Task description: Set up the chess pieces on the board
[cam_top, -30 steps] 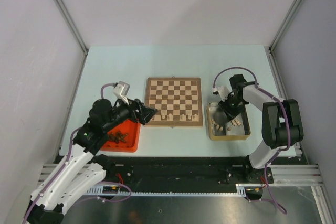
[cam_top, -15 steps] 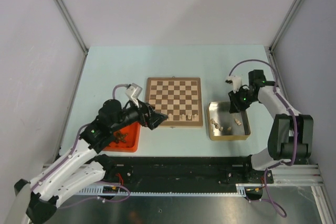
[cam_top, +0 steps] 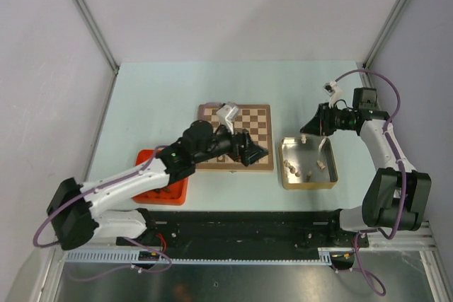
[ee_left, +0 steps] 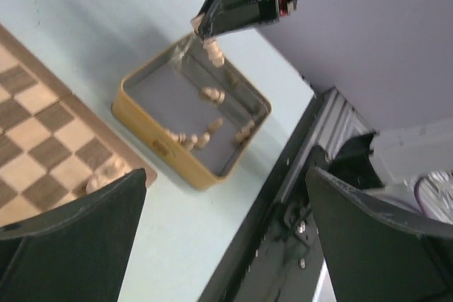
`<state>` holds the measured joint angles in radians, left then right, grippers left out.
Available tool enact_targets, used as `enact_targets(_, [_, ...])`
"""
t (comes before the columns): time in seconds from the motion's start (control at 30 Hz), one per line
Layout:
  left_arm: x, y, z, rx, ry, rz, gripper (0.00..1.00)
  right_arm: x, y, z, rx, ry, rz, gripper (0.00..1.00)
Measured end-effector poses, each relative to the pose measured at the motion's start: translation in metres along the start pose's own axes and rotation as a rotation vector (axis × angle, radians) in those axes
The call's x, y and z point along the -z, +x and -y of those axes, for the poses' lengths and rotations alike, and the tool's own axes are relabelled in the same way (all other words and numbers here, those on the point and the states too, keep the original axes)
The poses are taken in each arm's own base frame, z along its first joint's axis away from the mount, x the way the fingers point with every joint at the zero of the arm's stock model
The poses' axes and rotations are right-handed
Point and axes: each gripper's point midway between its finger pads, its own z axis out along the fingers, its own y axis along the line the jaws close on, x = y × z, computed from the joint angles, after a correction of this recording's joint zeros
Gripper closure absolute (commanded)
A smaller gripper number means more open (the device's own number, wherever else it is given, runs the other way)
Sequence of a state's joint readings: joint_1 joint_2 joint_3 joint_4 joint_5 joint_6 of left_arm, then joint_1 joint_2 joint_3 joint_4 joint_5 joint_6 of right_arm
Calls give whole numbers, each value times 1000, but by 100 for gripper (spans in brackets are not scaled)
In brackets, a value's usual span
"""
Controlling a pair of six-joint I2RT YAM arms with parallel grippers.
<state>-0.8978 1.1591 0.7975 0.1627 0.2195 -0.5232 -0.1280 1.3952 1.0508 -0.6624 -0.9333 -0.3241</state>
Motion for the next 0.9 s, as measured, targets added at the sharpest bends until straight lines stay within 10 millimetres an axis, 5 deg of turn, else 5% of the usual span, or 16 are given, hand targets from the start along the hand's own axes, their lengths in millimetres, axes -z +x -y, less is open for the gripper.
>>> enact_targets(0.23, [-60,-14,15,-2,-35,23,1,-3,-32,-20,-158,-130,107,79])
enact_targets(0.47, [-113,-8,10,4,-93,13,11,-8,-36,-23,-276,-170,141,79])
enact_targets(0.9, [-163,-12,-9,-28,-210,30,37,-8,-40,-28,-318,-209,153,80])
